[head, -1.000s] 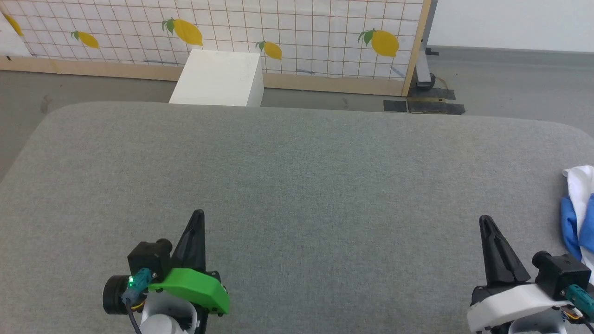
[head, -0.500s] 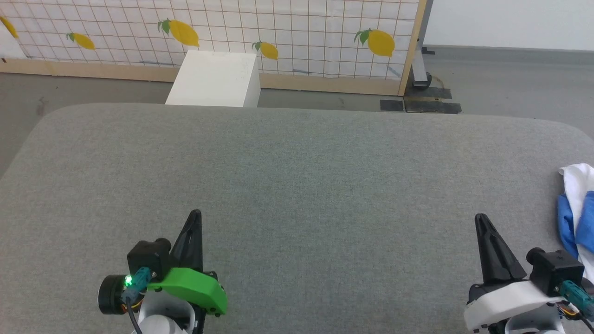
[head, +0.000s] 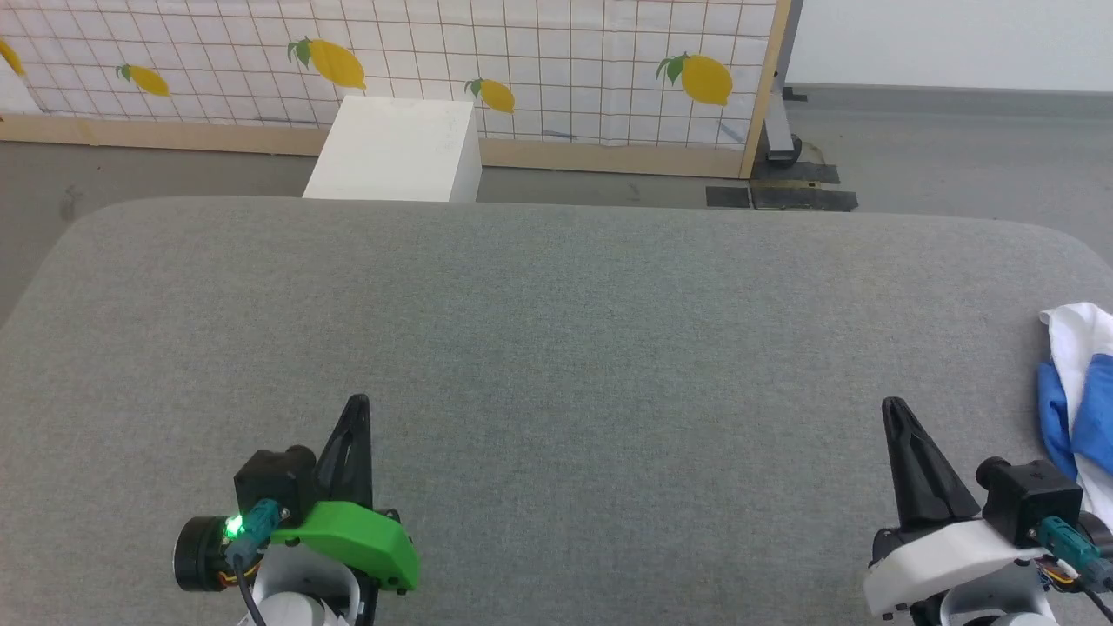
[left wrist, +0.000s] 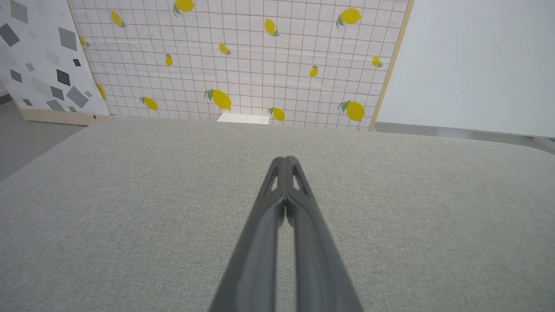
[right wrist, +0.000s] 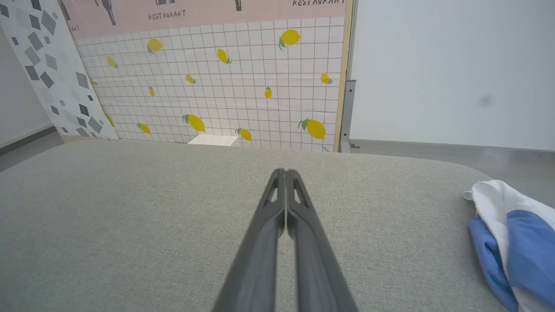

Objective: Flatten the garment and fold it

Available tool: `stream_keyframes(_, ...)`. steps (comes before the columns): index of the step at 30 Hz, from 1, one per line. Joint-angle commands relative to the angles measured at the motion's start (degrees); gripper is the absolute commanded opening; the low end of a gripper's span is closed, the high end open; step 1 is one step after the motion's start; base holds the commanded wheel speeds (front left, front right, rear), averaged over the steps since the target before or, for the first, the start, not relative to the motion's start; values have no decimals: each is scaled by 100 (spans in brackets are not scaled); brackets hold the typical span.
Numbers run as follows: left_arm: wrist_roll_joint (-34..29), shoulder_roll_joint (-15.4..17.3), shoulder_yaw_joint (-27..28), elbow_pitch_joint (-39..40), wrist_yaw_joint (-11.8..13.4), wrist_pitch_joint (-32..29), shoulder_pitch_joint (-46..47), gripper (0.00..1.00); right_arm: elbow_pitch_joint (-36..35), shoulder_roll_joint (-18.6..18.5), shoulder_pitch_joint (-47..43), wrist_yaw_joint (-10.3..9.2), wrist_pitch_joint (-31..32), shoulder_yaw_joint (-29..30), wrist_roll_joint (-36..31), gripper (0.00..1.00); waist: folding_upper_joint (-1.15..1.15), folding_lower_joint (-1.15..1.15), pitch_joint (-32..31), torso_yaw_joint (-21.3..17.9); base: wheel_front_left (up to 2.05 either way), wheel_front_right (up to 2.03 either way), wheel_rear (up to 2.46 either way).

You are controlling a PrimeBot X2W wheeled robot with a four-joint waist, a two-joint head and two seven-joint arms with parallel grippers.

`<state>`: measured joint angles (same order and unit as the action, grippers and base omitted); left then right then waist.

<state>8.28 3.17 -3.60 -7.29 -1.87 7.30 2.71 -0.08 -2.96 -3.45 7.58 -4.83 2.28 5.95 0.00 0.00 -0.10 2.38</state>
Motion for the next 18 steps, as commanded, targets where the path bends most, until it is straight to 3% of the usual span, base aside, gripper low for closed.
stream_keyframes(1,-83,-15,33,54,34,-34,-73,0,4,4,106,-5,28,-19,-74,0,0,0,0,-6,0,0,0)
stream_keyframes(18,-295,-19,125,245,78,-231,-129,0,5,5,174,-6,157,-79,-222,0,0,0,3,-72,0,0,0)
